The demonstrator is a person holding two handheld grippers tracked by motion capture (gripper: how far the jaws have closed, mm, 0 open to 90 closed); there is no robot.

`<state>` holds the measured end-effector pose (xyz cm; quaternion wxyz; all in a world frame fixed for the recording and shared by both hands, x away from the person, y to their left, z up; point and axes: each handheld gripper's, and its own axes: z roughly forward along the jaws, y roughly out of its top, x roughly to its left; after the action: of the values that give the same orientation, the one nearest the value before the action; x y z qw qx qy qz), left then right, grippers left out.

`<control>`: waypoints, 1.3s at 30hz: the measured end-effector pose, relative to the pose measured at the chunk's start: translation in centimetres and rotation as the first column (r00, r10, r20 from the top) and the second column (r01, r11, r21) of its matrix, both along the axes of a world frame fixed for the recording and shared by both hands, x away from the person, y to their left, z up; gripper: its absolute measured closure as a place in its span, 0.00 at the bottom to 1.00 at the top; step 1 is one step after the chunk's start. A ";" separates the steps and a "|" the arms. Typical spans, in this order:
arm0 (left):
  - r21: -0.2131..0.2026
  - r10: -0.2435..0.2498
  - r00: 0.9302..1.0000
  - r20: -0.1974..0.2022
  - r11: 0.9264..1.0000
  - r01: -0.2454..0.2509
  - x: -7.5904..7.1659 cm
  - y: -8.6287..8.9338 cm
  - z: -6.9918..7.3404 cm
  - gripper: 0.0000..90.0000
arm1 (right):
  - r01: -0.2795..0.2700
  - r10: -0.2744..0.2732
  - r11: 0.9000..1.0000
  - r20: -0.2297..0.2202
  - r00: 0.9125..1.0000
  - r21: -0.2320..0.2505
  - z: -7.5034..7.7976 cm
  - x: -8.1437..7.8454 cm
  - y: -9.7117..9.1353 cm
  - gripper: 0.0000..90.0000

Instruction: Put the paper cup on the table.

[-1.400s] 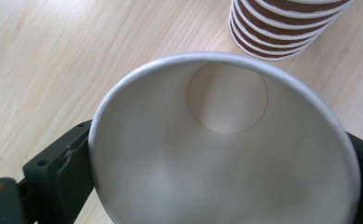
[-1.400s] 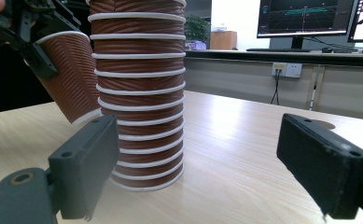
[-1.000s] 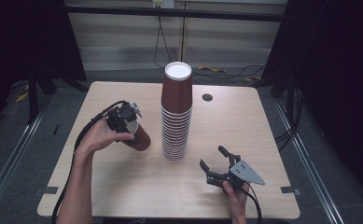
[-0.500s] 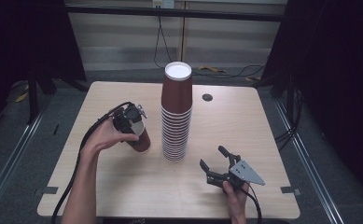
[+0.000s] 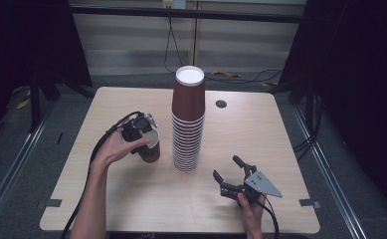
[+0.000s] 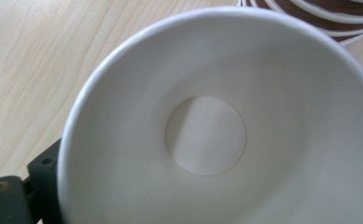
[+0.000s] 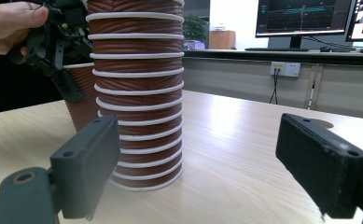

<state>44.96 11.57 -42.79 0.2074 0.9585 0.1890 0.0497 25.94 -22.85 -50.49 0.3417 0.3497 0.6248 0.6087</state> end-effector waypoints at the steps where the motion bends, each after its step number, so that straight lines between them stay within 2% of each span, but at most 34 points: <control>1: 0.005 0.012 1.000 0.004 1.000 -0.012 -0.1 0.0 -0.2 0.06 | 0.001 -0.001 1.000 0.000 1.000 0.000 0.0 0.0 0.0 0.15; 4: -0.011 0.000 1.000 0.005 1.000 0.000 0.0 0.2 -0.4 0.07 | 0.003 -0.003 1.000 -0.001 1.000 0.000 0.0 0.0 0.0 0.15; 5: -0.033 0.010 1.000 0.002 0.999 -0.010 -0.1 0.2 -0.6 0.06 | 0.003 -0.003 1.000 0.000 1.000 0.000 0.0 0.0 0.0 0.15; 6: -0.037 0.012 1.000 0.002 0.999 -0.012 -0.2 0.3 -0.7 0.06 | 0.003 -0.003 1.000 0.000 1.000 0.000 0.0 0.0 0.0 0.15; 7: -0.020 -0.002 1.000 0.004 1.000 0.002 -0.1 0.4 -0.7 0.05 | 0.003 -0.003 1.000 0.000 1.000 0.000 0.0 0.0 0.0 0.15; 8: -0.026 0.011 1.000 0.006 1.000 -0.011 -0.2 0.5 -0.8 0.05 | 0.003 -0.003 1.000 0.000 1.000 0.000 0.0 0.0 0.0 0.15; 9: -0.020 -0.004 1.000 0.001 1.000 0.004 -0.2 0.7 -0.8 0.05 | 0.003 -0.003 1.000 0.000 1.000 0.000 0.0 0.0 0.0 0.15; 10: -0.043 0.007 1.000 0.001 0.999 -0.007 -0.2 0.8 -0.9 0.05 | 0.004 -0.004 1.000 0.000 1.000 0.000 0.0 0.0 0.0 0.15; 12: -0.045 0.010 1.000 -0.003 0.999 -0.010 -0.3 1.0 -1.1 0.04 | 0.003 -0.003 1.000 -0.001 1.000 0.000 0.0 0.0 0.0 0.15; 13: -0.034 -0.003 1.000 -0.002 0.999 0.003 -0.3 1.1 -1.2 0.03 | 0.003 -0.003 1.000 -0.001 1.000 0.000 0.0 0.0 0.0 0.15; 14: -0.053 0.012 1.000 -0.003 0.998 -0.012 -0.4 1.2 -1.4 0.02 | 0.003 -0.003 1.000 -0.004 1.000 0.001 0.0 0.0 0.0 0.15; 17: -0.067 0.012 1.000 -0.001 0.998 -0.012 -0.4 1.5 -1.7 0.00 | 0.003 -0.003 1.000 -0.003 1.000 0.000 0.0 0.0 0.0 0.15; 19: -0.081 0.032 0.999 -0.006 0.996 -0.033 -0.6 1.9 -2.0 0.00 | 0.003 -0.003 1.000 -0.004 1.000 0.001 0.0 0.0 0.0 0.15; 21: -0.091 0.034 0.999 -0.002 0.995 -0.034 -0.6 2.1 -2.3 0.04 | 0.003 -0.003 1.000 -0.004 1.000 0.001 0.0 0.0 0.0 0.15; 23: -0.087 0.018 1.000 -0.016 0.996 -0.019 -0.6 2.3 -2.8 0.20 | 0.003 -0.003 1.000 -0.005 1.000 0.001 0.0 0.0 0.0 0.15; 24: -0.087 0.018 1.000 -0.016 0.996 -0.019 -0.6 2.3 -2.8 0.18 | 0.003 -0.003 1.000 -0.005 1.000 0.001 0.0 0.0 0.0 0.15; 25: -0.110 0.036 0.999 -0.011 0.993 -0.037 -0.9 2.3 -3.4 0.17 | 0.004 -0.004 1.000 -0.004 1.000 0.001 0.0 0.0 0.0 0.15; 26: -0.101 0.015 1.000 -0.015 0.995 -0.017 -1.0 2.4 -3.5 0.18 | 0.003 -0.003 1.000 -0.004 1.000 0.001 0.0 0.0 0.0 0.15; 27: -0.101 0.015 1.000 -0.015 0.995 -0.017 -1.0 2.4 -3.5 0.18 | 0.003 -0.003 1.000 -0.005 1.000 0.002 0.0 0.0 0.0 0.15; 28: -0.131 0.045 0.999 -0.025 0.990 -0.048 -1.1 2.5 -3.8 0.18 | 0.003 -0.003 1.000 -0.005 1.000 0.001 0.0 0.0 0.0 0.15; 30: -0.125 0.038 0.999 -0.023 0.991 -0.040 -1.2 2.7 -3.9 0.18 | 0.003 -0.003 1.000 -0.005 1.000 0.001 0.0 0.0 0.0 0.15; 31: -0.158 0.054 0.998 -0.027 0.986 -0.057 -1.4 2.9 -4.0 0.18 | 0.003 -0.003 1.000 -0.004 1.000 0.001 0.0 0.0 0.0 0.15; 32: -0.165 0.053 0.998 -0.023 0.985 -0.056 -1.5 3.0 -4.1 0.18 | 0.004 -0.004 1.000 -0.004 1.000 0.001 0.0 0.0 0.0 0.15; 34: -0.154 0.043 0.999 -0.021 0.987 -0.045 -1.5 3.3 -4.0 0.18 | 0.004 -0.004 1.000 -0.004 1.000 0.001 0.0 0.0 0.0 0.15; 35: -0.148 0.075 0.997 -0.013 0.986 -0.076 -2.0 3.5 -3.9 0.18 | 0.003 -0.003 1.000 -0.004 1.000 0.001 0.0 0.0 0.0 0.15; 36: -0.141 0.078 0.997 0.008 0.987 -0.076 -2.2 3.6 -3.7 0.18 | 0.003 -0.003 1.000 -0.004 1.000 0.001 0.0 0.0 0.0 0.15; 37: -0.141 0.078 0.997 0.008 0.987 -0.076 -2.2 3.6 -3.7 0.17 | 0.003 -0.003 1.000 -0.004 1.000 0.001 0.0 0.0 0.0 0.15; 38: -0.201 0.103 0.995 0.015 0.975 -0.098 -2.8 3.9 -3.6 0.18 | 0.002 -0.002 1.000 -0.005 1.000 0.002 0.0 0.0 0.0 0.15; 39: -0.210 0.096 0.995 0.016 0.974 -0.090 -2.8 4.0 -3.5 0.18 | 0.004 -0.004 1.000 -0.008 1.000 0.000 0.0 0.0 0.0 0.15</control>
<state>42.17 15.59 -46.31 0.3069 0.9208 0.2351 0.0518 25.96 -22.85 -50.47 0.3403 0.3533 0.6255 0.6067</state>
